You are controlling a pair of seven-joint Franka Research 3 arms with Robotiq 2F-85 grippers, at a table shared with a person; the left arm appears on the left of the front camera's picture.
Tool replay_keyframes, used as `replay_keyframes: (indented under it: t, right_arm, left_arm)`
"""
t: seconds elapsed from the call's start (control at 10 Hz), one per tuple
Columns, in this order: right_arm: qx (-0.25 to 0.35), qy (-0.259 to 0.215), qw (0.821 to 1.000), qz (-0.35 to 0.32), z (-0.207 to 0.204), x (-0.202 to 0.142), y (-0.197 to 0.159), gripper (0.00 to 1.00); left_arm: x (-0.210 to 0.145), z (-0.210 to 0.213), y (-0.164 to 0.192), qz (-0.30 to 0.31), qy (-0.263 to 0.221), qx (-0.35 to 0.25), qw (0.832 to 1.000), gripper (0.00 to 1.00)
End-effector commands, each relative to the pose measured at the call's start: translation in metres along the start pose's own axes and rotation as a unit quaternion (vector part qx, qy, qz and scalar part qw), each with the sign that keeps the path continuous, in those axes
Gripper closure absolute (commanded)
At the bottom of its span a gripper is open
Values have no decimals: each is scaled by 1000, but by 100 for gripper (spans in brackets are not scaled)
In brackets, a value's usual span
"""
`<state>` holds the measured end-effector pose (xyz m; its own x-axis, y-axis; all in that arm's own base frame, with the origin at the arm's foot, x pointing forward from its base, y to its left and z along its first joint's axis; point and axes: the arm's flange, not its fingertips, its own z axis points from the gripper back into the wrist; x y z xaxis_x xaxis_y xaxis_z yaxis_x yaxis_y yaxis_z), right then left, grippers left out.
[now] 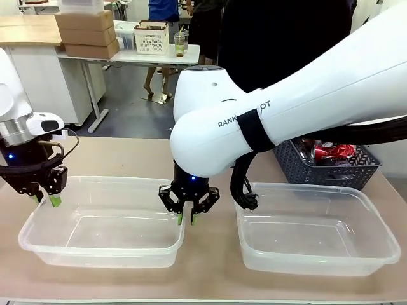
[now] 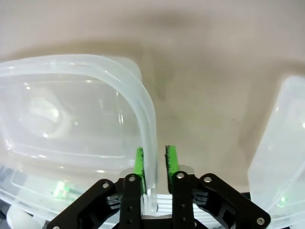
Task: Sort the waste into each basket.
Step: Pick up the Organizing box on the left side of the table and lift it.
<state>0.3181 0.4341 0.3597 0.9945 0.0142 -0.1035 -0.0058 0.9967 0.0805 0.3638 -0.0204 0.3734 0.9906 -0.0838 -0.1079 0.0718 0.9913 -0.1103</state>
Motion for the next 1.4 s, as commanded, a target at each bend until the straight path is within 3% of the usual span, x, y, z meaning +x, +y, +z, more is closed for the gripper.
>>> replay_keyframes:
  t: [0.0, 0.4, 0.6, 0.8, 1.0, 1.2, 1.3]
  right_arm:
    - [-16, 6, 1000, -17, 0, 5, 8, 100]
    - [-21, 13, 999, -35, 1, 8, -4, 100]
    - [-25, 20, 999, -37, 20, 4, -22, 100]
    - [-16, 40, 999, -4, 72, -6, -46, 100]
    - [-15, 51, 999, 8, 119, -8, -67, 100]
    - [-8, 99, 993, 69, 135, -11, -80, 100]
    - [-3, 95, 988, 120, 128, -15, -88, 100]
  left_arm:
    - [-62, -40, 2, -14, 10, -7, 1000, 100]
    - [-63, -29, 3, 0, -8, -2, 1000, 100]
    - [-61, 7, -3, 41, -28, 6, 999, 100]
    - [-50, 65, -29, 68, -46, 24, 996, 100]
    - [-22, 103, -55, 31, -83, 30, 996, 100]
    - [-11, 131, -80, 26, -120, 18, 992, 100]
    - [-20, 139, -89, 18, -136, -16, 990, 100]
